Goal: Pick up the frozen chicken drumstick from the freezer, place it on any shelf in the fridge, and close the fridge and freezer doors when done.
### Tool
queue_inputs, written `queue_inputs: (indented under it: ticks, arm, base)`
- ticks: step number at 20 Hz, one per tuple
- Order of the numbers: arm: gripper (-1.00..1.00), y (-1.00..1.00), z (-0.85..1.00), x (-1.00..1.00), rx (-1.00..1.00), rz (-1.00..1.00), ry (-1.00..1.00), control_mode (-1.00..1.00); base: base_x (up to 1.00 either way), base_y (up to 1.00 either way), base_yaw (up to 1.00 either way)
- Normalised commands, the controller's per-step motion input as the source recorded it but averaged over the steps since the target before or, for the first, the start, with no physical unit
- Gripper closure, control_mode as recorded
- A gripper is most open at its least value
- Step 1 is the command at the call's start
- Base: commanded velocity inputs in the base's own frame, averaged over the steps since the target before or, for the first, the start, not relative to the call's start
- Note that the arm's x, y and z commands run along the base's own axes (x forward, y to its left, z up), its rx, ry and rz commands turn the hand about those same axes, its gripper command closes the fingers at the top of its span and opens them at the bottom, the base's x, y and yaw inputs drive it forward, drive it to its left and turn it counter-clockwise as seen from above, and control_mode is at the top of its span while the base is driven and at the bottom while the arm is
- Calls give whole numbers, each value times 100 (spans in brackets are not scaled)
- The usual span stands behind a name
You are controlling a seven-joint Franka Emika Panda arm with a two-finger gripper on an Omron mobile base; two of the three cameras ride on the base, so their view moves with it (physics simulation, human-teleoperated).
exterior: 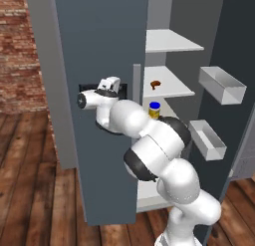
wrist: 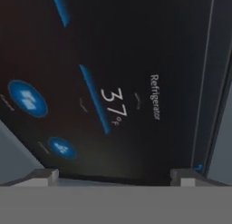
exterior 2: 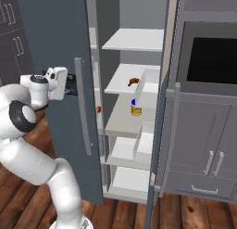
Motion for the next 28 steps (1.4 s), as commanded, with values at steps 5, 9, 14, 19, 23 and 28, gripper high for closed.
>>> queue_inputs:
  ticks: [5,9,14,19,23,28]
  arm:
    - [-100,0,-3,85,0,11,-9,-100]
    - [-100,0,-9,86,0,10,-4,-100]
    - [-100,-4,0,21,0,6,-5,-100]
    - [-100,-13,33,-100,0,0,-19,-100]
    - [-100,-27,29,-100,7,0,-17,-100]
    - [-100,-55,4,-100,23,0,-25,-100]
  base:
    - [0,0,0]
    - [0,0,0]
    - [0,0,0]
    - [0,0,0]
    - [0,0,0]
    - [0,0,0]
